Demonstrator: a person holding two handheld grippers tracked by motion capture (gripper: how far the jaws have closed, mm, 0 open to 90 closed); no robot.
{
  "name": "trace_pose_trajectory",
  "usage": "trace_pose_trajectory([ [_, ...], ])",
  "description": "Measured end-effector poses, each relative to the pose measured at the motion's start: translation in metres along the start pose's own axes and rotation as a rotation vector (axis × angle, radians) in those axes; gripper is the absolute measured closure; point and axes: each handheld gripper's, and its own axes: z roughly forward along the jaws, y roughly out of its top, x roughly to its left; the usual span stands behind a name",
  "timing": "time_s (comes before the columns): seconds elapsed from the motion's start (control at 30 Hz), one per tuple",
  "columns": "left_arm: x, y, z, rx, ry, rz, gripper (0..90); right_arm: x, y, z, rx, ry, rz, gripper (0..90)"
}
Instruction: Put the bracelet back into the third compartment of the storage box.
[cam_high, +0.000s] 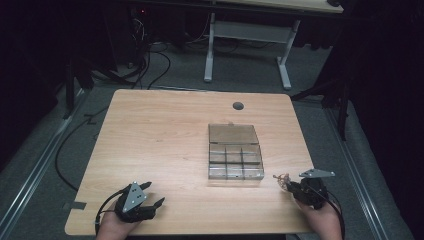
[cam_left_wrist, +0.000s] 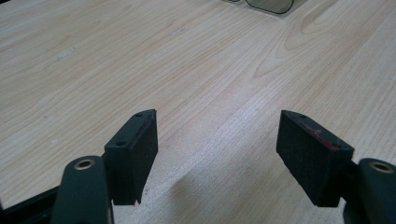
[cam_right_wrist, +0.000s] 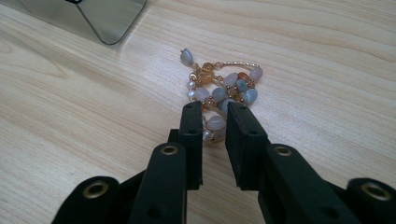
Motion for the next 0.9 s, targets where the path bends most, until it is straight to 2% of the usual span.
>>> trace_pose_trajectory([
  [0.2, 0.0, 0.0, 0.0, -0.001, -0.001, 0.001, 30.0, 0.001, 0.009, -0.002, 0.054, 0.029, 0.005, 69.3],
  [0.37, 0.0, 0.0, 0.0, -0.006, -0.004, 0.0, 30.0, 0.002, 0.019, -0.002, 0.117, 0.034, 0.003, 63.5],
  [0.67, 0.0, 0.0, -0.001, -0.007, -0.009, 0.005, 30.0, 0.008, 0.036, 0.007, 0.263, 0.048, 0.02, 49.1],
  [0.8, 0.0, 0.0, -0.001, -0.007, -0.01, 0.006, 30.0, 0.01, 0.043, 0.009, 0.31, 0.054, 0.027, 45.4],
  [0.9, 0.0, 0.0, -0.001, -0.008, -0.011, 0.008, 30.1, 0.01, 0.048, 0.011, 0.347, 0.053, 0.013, 42.5],
])
